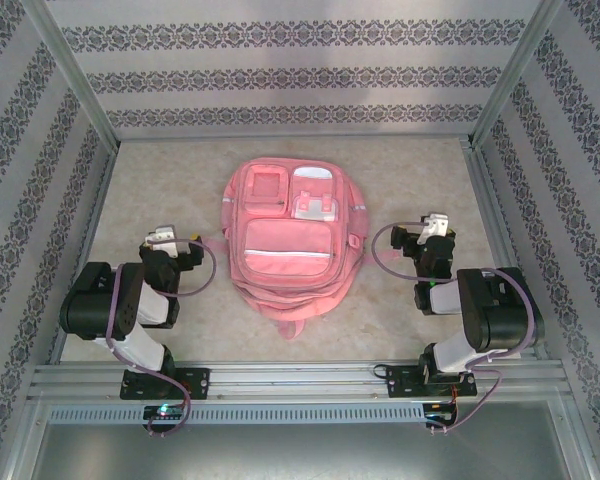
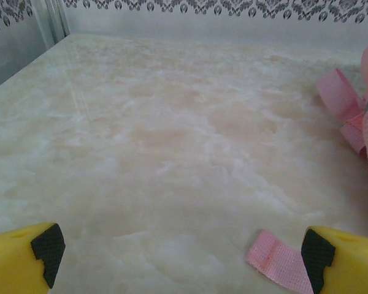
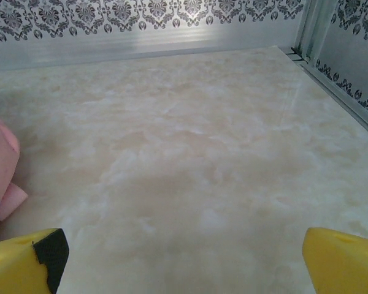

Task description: Pack the student bag

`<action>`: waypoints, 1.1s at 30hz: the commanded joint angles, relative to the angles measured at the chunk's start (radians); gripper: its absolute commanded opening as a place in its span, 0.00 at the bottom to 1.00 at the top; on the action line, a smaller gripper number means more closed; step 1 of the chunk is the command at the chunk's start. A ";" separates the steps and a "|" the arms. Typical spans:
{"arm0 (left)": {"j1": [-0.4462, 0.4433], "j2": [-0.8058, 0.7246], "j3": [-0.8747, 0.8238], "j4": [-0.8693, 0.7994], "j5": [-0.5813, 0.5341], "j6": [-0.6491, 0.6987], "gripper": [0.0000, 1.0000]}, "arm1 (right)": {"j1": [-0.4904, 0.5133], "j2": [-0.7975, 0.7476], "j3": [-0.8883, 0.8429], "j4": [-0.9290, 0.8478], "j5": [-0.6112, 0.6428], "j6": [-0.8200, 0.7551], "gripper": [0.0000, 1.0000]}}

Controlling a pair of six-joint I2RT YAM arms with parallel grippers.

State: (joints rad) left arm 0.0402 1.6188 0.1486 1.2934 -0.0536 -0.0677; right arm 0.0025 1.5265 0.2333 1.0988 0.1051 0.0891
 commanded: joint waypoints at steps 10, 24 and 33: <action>-0.001 0.004 -0.009 0.132 -0.005 -0.012 1.00 | 0.009 -0.015 0.057 -0.047 0.065 -0.002 0.98; 0.000 0.005 -0.007 0.132 -0.005 -0.011 1.00 | -0.004 -0.001 0.132 -0.143 -0.188 -0.068 0.98; -0.002 0.006 -0.007 0.132 -0.006 -0.013 1.00 | -0.004 -0.001 0.127 -0.132 -0.160 -0.058 0.98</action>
State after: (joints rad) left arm 0.0402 1.6192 0.1459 1.3636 -0.0540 -0.0685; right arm 0.0021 1.5269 0.3599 0.9527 -0.0368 0.0376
